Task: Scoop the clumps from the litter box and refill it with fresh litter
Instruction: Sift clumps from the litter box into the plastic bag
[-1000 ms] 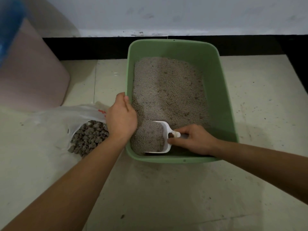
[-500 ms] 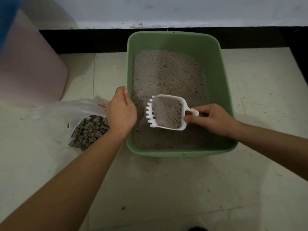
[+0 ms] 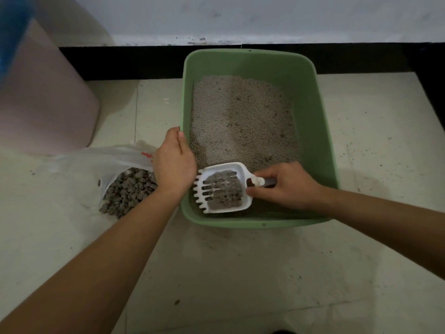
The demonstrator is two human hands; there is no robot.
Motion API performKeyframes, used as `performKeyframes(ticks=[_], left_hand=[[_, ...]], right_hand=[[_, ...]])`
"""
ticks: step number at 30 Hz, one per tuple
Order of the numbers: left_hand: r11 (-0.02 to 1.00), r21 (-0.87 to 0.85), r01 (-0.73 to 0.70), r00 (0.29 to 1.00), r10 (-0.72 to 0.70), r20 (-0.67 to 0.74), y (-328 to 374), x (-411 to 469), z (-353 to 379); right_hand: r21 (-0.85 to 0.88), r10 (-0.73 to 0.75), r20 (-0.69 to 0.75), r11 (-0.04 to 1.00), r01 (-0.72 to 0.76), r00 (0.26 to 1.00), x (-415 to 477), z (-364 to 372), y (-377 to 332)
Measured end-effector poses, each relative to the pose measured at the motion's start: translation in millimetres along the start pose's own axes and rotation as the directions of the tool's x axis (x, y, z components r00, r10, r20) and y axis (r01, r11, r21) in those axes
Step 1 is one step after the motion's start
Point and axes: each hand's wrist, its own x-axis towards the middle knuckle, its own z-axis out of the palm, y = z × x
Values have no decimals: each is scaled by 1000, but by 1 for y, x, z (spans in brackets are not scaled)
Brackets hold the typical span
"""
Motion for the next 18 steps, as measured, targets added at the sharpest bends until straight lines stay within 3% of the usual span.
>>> performKeyframes(ticks=[9, 18], left_hand=[[1000, -2, -7, 1000, 7, 3, 0, 0, 0], [999, -30, -14, 1000, 14, -5, -3, 1, 1]], right_hand=[[81, -2, 40, 997, -1, 999, -2, 0, 2], [22, -41, 25, 999, 40, 999, 0, -2, -4]])
